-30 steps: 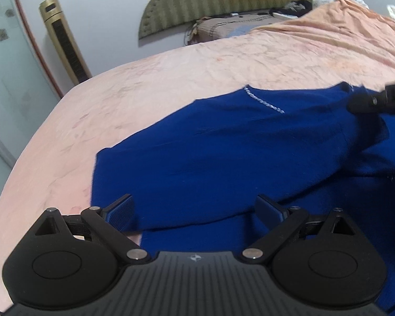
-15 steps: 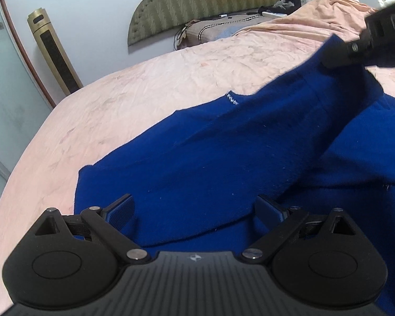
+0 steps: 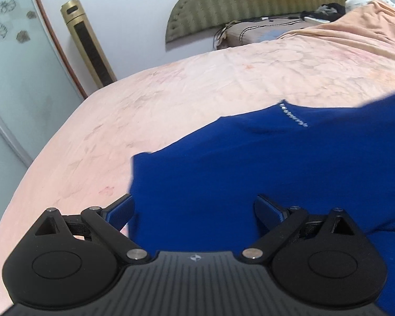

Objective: Fold small clothes

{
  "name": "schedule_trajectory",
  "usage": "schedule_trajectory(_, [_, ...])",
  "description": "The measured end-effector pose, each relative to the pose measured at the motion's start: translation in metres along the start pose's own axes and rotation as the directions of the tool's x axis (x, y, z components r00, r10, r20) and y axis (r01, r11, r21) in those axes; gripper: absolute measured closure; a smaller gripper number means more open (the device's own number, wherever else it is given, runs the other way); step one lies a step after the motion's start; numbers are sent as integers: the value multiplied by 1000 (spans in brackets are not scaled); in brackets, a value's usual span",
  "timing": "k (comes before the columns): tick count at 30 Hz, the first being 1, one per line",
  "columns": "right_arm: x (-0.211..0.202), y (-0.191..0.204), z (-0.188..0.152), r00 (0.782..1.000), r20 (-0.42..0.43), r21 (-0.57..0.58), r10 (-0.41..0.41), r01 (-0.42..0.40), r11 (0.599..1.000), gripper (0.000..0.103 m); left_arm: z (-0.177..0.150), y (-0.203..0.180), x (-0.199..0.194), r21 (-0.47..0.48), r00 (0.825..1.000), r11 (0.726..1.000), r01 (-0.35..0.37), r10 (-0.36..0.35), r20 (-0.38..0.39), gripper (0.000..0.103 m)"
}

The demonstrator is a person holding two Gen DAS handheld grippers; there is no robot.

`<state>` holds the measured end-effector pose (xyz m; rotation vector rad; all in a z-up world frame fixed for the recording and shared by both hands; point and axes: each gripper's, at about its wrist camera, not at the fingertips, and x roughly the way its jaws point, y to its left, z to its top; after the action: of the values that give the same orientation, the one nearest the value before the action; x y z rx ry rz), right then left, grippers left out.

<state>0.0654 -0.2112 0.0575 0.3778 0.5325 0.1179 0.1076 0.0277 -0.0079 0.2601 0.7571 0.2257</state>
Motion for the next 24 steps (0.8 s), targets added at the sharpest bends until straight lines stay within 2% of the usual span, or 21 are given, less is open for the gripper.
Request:
schedule_trajectory(4, [0, -33, -7, 998, -6, 48, -63, 64, 997, 95, -1, 6, 0, -10, 1000, 1000, -1, 0, -10, 4])
schedule_trajectory(11, [4, -82, -22, 991, -42, 132, -126, 131, 983, 95, -4, 8, -2, 0, 1000, 1000, 10, -10, -13, 5])
schedule_trajectory(19, [17, -102, -34, 985, -79, 153, -152, 163, 975, 95, -8, 12, 1, 12, 1000, 1000, 7, -7, -29, 4])
schedule_trajectory(20, [19, -104, -35, 984, -87, 143, -152, 164, 976, 93, -9, 13, 0, 13, 999, 1000, 6, -5, -35, 4])
schedule_trajectory(21, [22, -104, -35, 982, -99, 129, -158, 170, 977, 85, -10, 14, -1, 12, 999, 1000, 8, -7, -38, 5])
schedule_trajectory(23, [22, -102, -36, 967, -93, 86, -239, 247, 965, 80, -12, 18, -5, 9, 999, 1000, 23, -23, -43, 5])
schedule_trajectory(24, [17, -98, -36, 955, -63, 60, -288, 292, 954, 82, -13, 20, -7, 6, 998, 999, 34, -34, -47, 5])
